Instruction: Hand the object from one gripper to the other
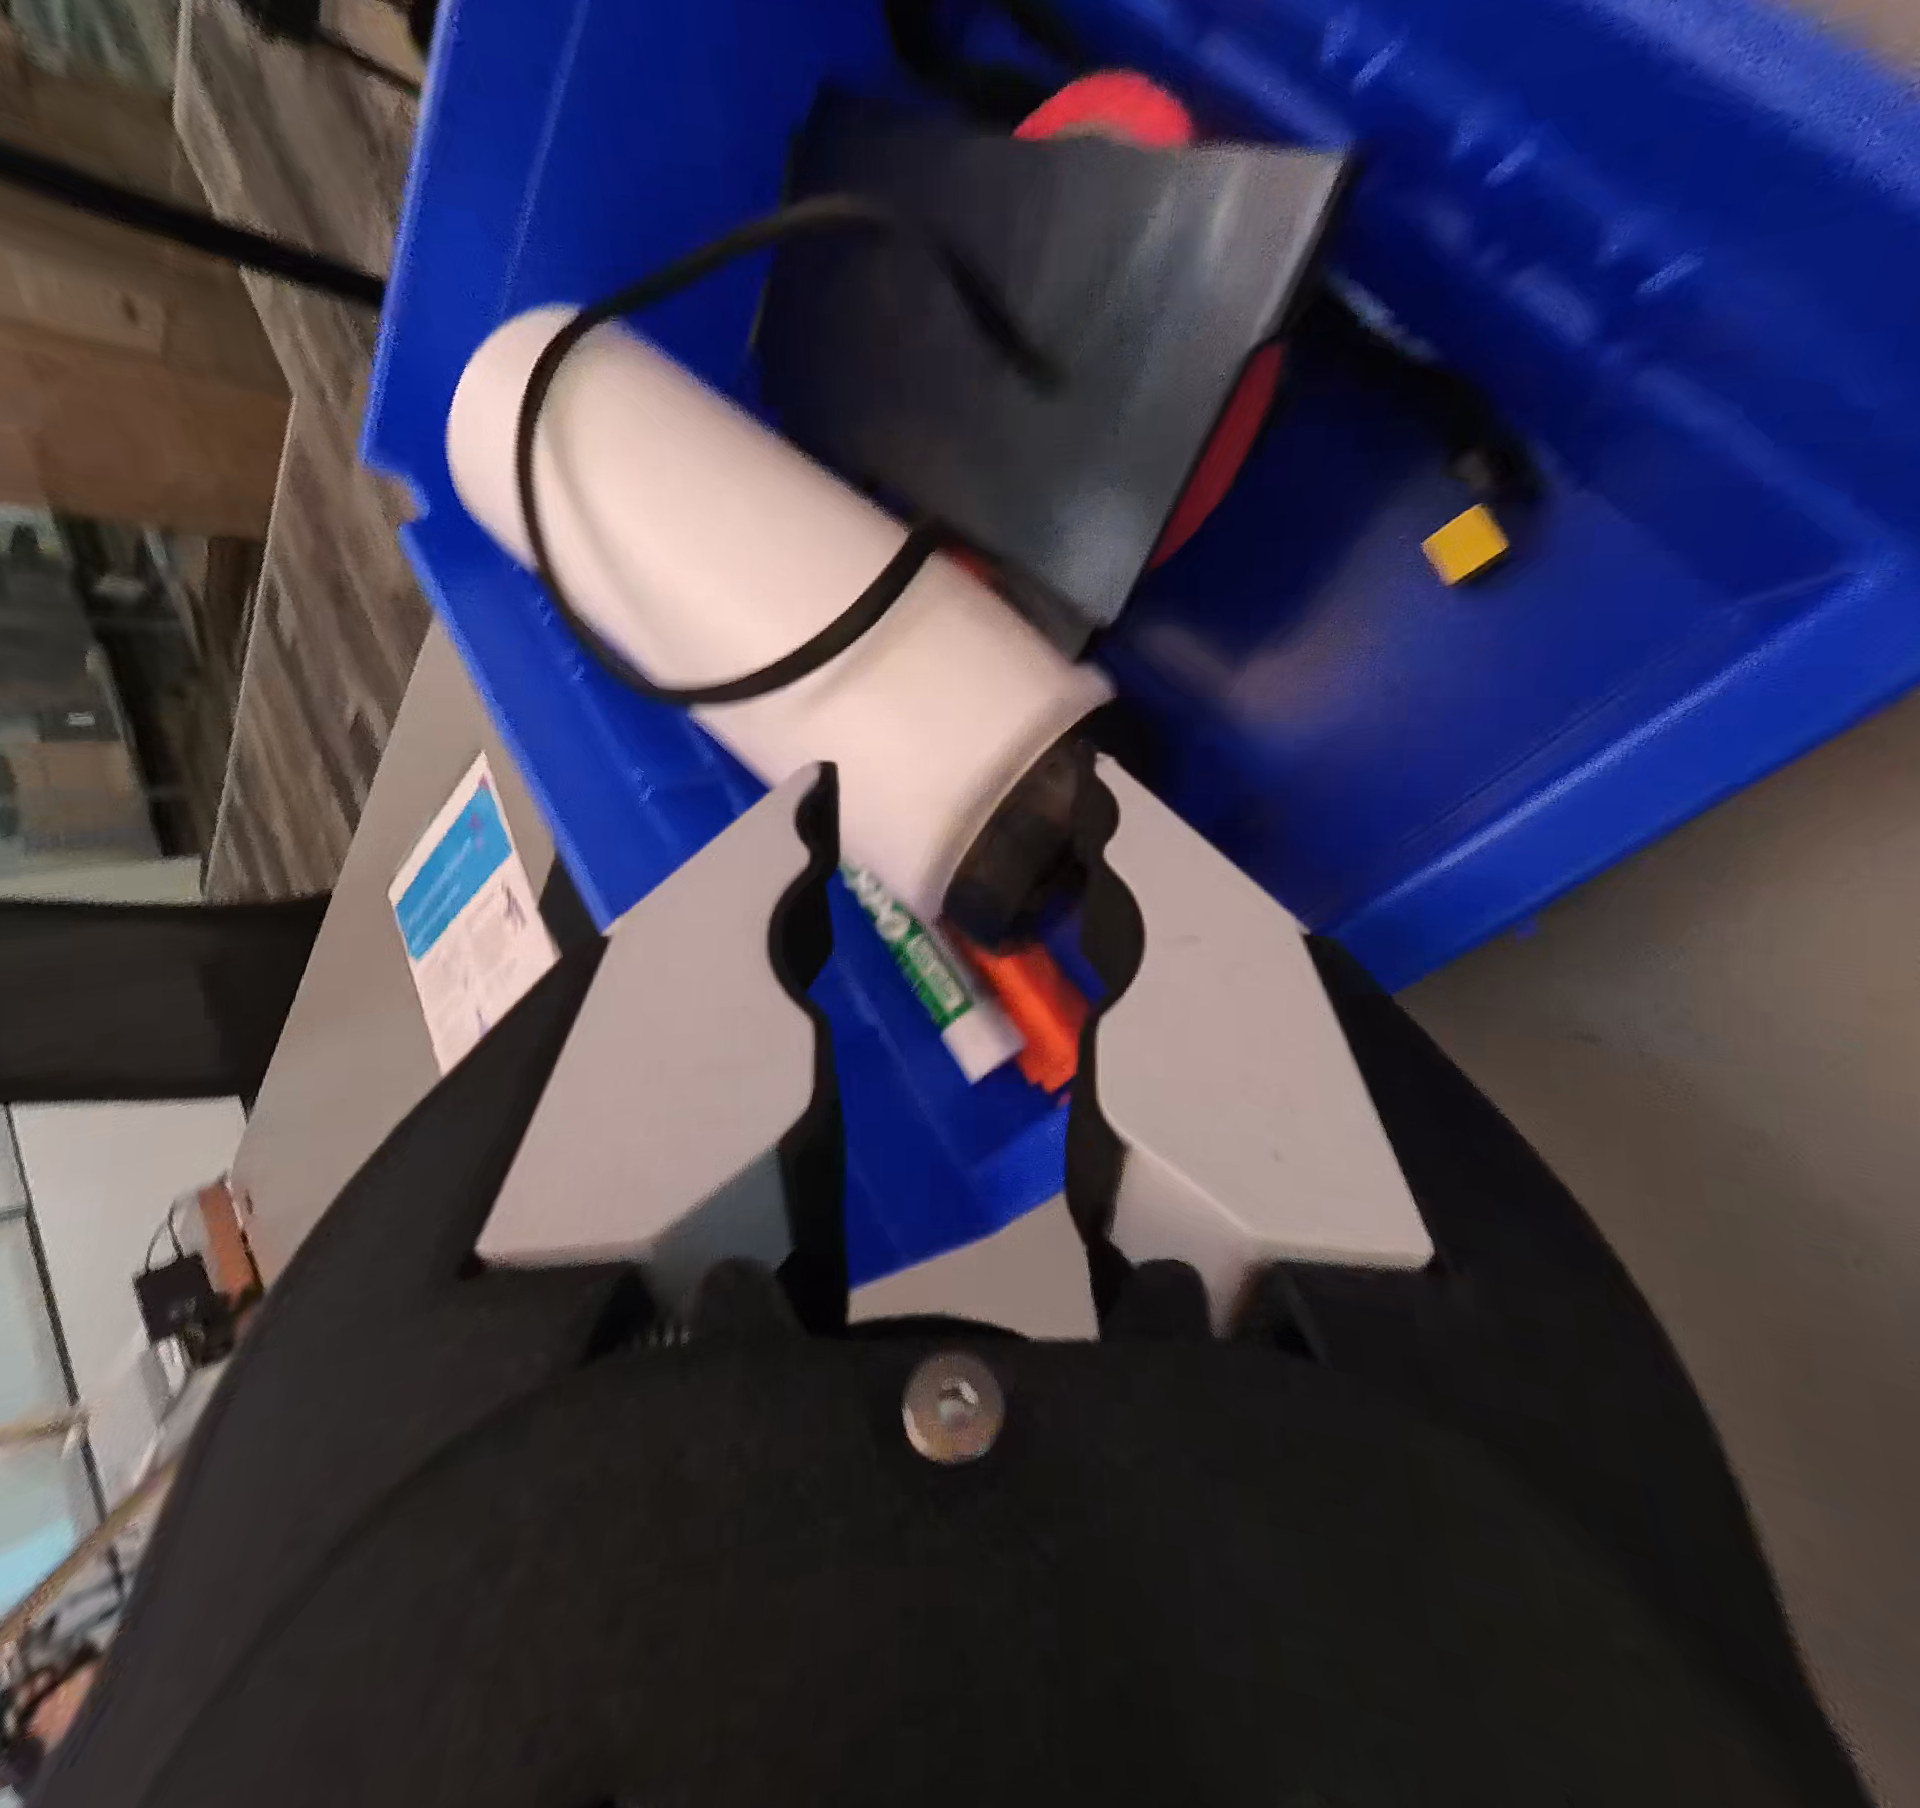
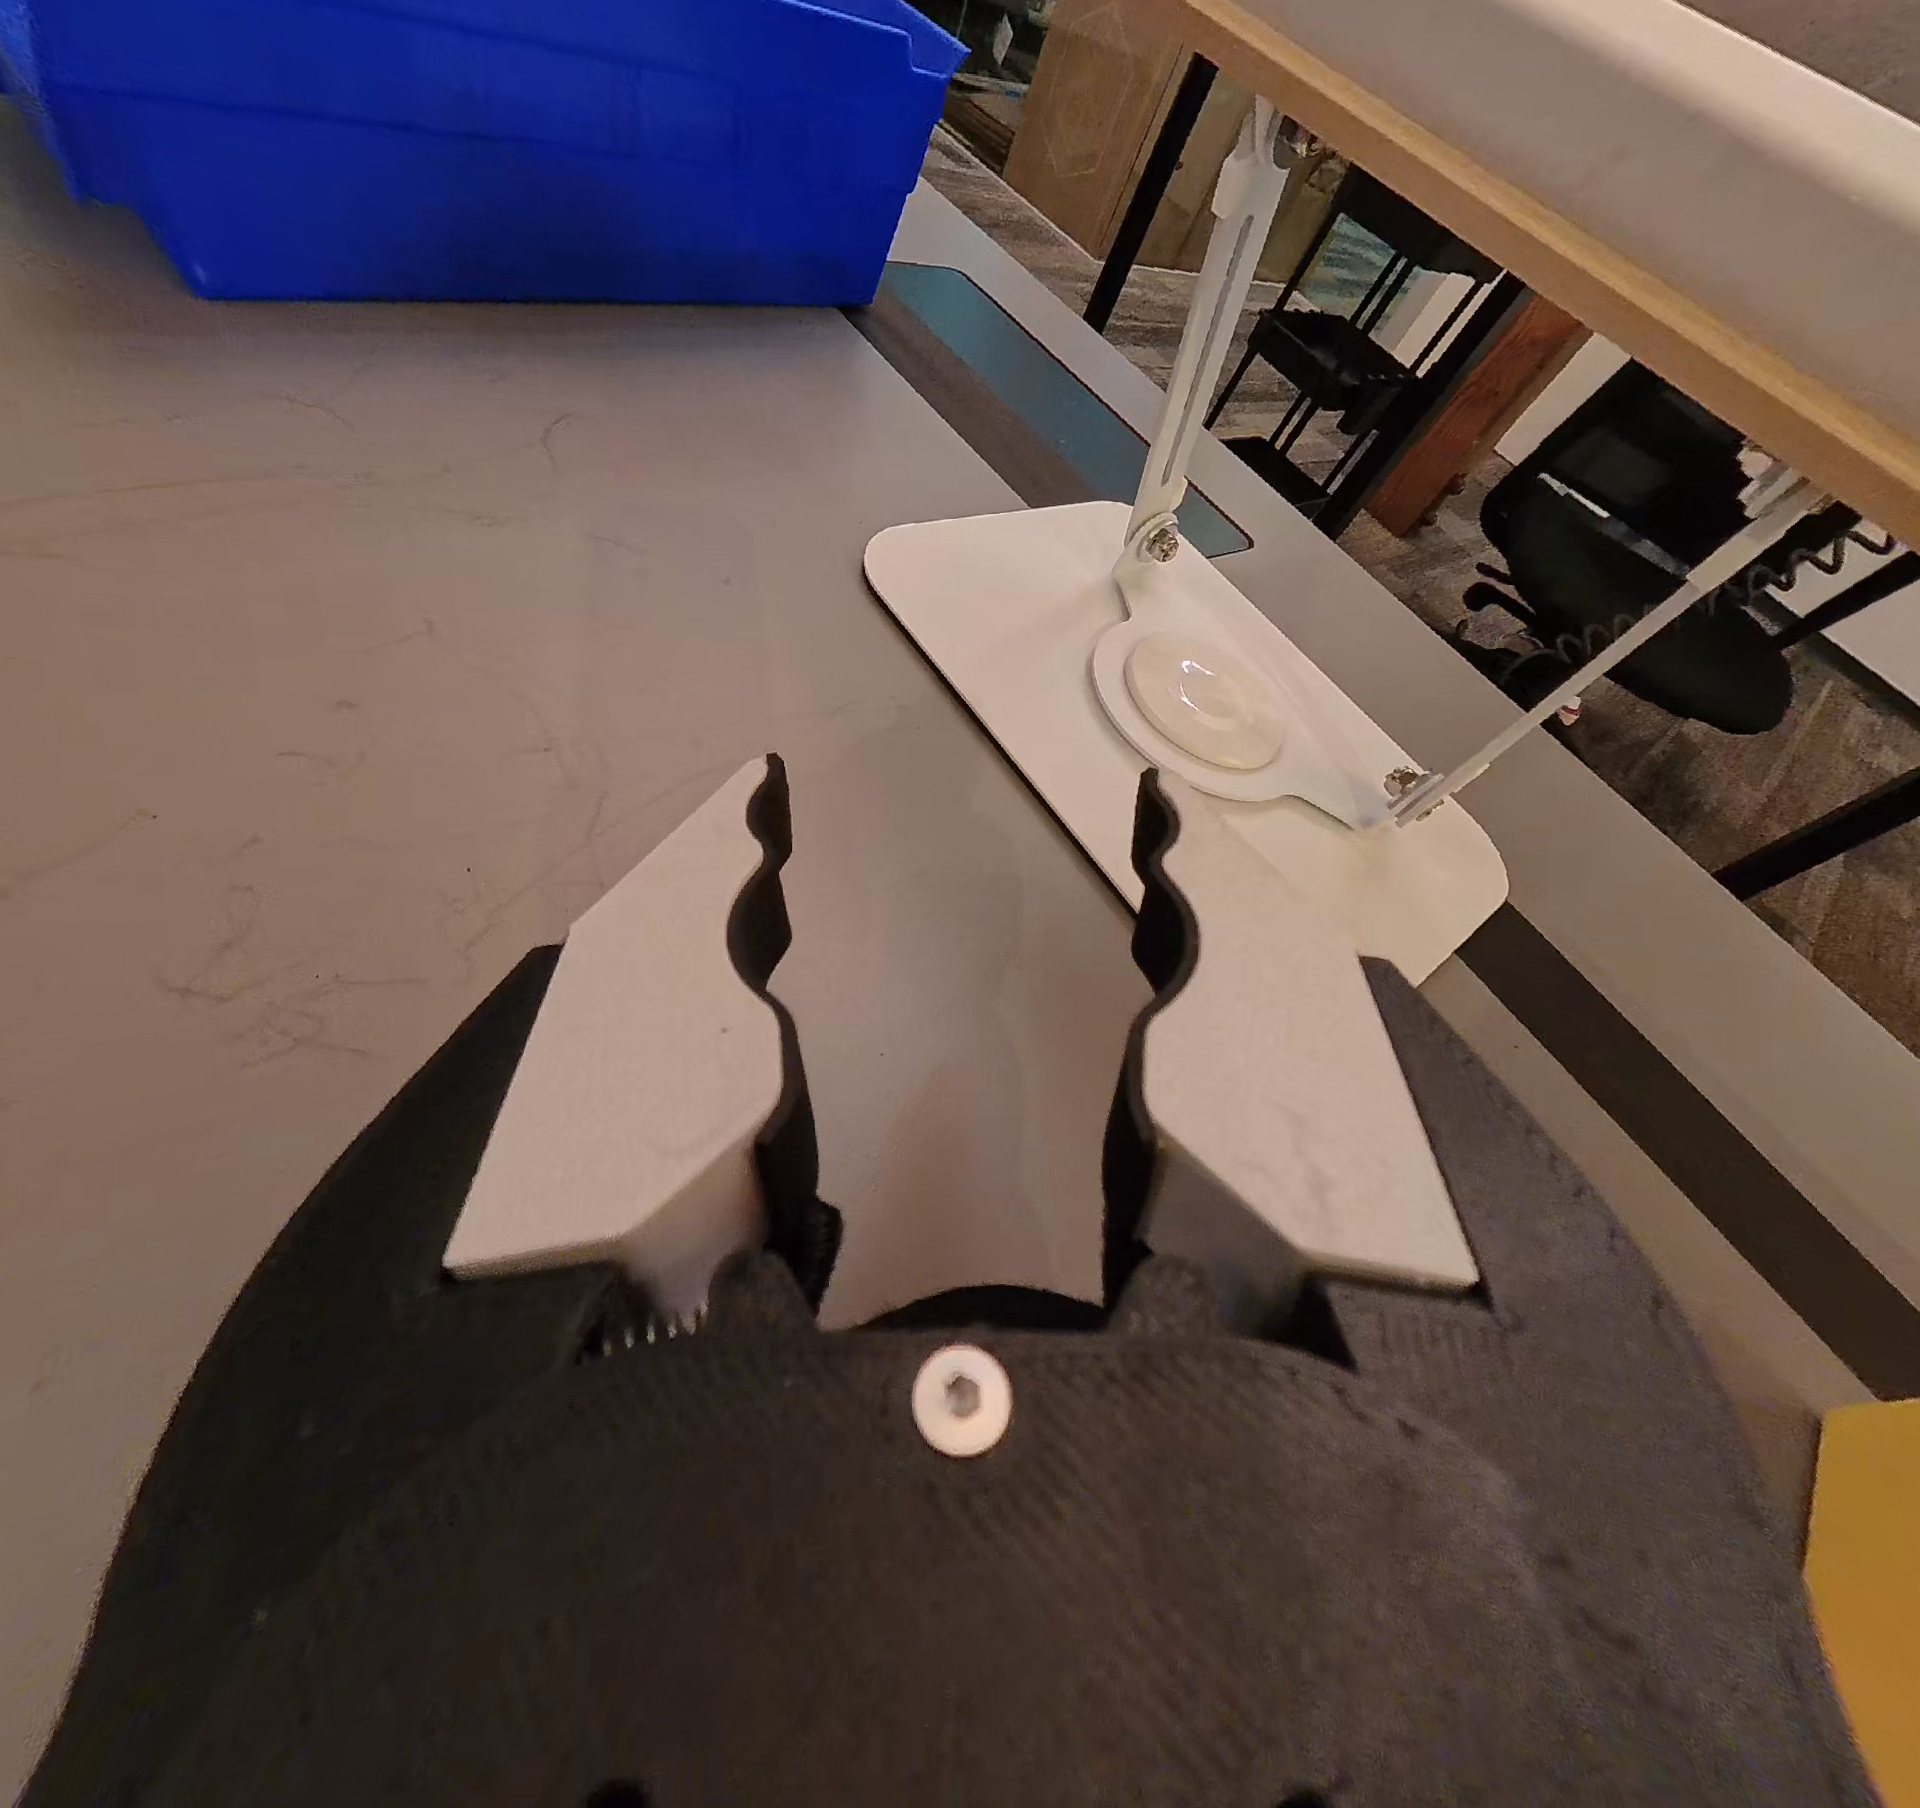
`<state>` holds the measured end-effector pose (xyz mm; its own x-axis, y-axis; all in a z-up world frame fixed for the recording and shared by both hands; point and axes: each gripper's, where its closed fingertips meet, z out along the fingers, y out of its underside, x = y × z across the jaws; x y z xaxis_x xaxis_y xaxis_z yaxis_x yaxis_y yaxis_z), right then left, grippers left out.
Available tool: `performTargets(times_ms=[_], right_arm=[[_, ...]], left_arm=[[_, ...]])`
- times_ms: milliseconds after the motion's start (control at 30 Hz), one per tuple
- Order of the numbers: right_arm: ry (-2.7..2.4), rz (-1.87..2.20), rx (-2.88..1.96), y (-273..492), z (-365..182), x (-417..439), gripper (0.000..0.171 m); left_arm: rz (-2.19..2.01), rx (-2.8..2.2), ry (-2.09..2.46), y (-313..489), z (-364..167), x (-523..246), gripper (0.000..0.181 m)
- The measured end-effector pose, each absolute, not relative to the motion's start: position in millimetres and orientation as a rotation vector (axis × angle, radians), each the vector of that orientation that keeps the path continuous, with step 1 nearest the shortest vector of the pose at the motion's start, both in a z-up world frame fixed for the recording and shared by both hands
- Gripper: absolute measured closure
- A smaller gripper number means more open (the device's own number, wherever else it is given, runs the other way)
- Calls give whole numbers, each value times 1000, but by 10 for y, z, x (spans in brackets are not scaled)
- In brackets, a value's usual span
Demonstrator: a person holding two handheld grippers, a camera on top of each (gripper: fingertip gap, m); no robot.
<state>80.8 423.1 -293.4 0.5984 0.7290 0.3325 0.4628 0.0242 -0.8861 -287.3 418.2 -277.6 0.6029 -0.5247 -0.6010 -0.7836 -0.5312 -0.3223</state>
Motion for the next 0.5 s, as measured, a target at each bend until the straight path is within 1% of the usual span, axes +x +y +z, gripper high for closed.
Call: performTargets(times_ms=[33,100,233,300,500], right_arm=[[-1017,273,-1616,4230,-2936,808,106],[-1018,272,-1616,4229,-2937,807,106],[-1017,273,-1615,4227,-2935,808,107],[-1017,275,-1615,4226,-2934,808,106],[-1016,281,-1616,4230,-2933,810,107]], left_arm=[[585,-2249,1066,4203,-2829,-2786,135],[608,-2224,1143,4272,-2953,-2647,129],[658,-2175,1205,4472,-3121,-2499,135],[685,-2182,1231,4512,-3196,-2509,147],[625,-2135,1161,4508,-3075,-2500,164]])
